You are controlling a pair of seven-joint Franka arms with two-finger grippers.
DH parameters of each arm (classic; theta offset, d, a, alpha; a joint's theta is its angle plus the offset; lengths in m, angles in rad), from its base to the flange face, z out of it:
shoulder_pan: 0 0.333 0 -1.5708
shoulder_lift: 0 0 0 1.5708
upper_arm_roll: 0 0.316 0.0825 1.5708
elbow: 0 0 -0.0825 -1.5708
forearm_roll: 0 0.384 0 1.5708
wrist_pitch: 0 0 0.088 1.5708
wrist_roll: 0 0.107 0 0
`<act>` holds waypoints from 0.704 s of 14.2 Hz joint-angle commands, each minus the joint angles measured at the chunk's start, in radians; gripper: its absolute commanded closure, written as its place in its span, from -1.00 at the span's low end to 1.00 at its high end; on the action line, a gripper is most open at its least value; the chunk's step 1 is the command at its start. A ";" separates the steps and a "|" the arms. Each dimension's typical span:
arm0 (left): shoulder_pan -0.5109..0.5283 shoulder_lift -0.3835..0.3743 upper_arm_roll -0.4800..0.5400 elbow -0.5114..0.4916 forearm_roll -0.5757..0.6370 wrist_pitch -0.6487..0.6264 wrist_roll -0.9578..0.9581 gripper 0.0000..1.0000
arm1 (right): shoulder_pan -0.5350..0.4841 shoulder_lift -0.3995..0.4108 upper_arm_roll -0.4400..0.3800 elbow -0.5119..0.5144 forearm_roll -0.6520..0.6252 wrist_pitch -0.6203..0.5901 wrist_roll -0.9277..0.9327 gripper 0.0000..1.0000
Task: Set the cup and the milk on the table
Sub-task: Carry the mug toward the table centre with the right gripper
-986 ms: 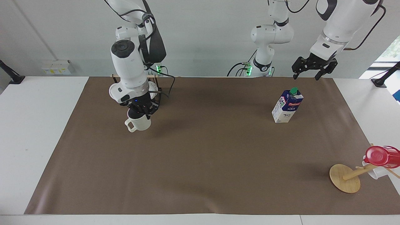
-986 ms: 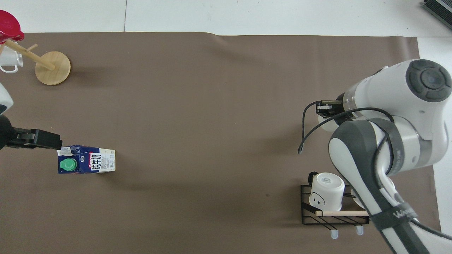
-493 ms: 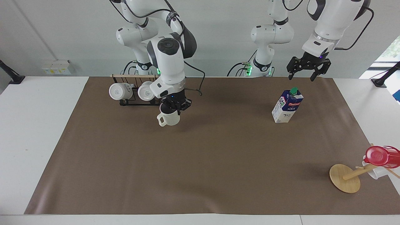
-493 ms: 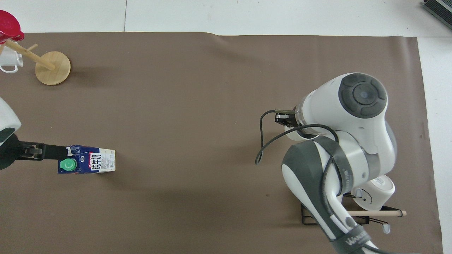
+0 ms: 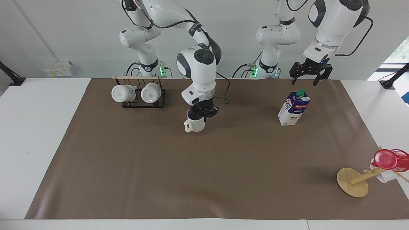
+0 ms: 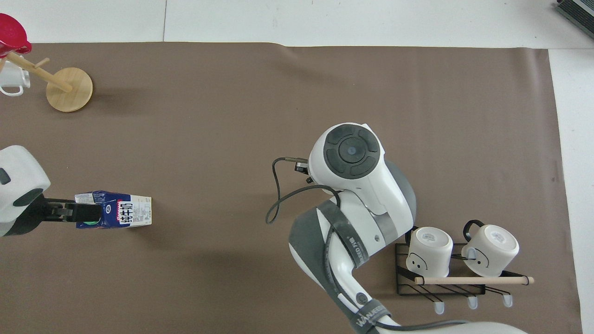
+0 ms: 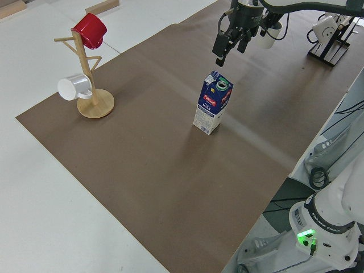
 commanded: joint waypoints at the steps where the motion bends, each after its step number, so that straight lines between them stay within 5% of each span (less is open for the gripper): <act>1: 0.001 -0.051 0.010 -0.075 -0.006 0.059 0.015 -1.00 | 0.018 0.039 -0.003 0.025 -0.028 0.037 0.044 1.00; 10: 0.004 -0.120 0.015 -0.236 -0.006 0.204 0.017 -1.00 | 0.013 0.036 -0.003 -0.058 -0.037 0.111 0.029 1.00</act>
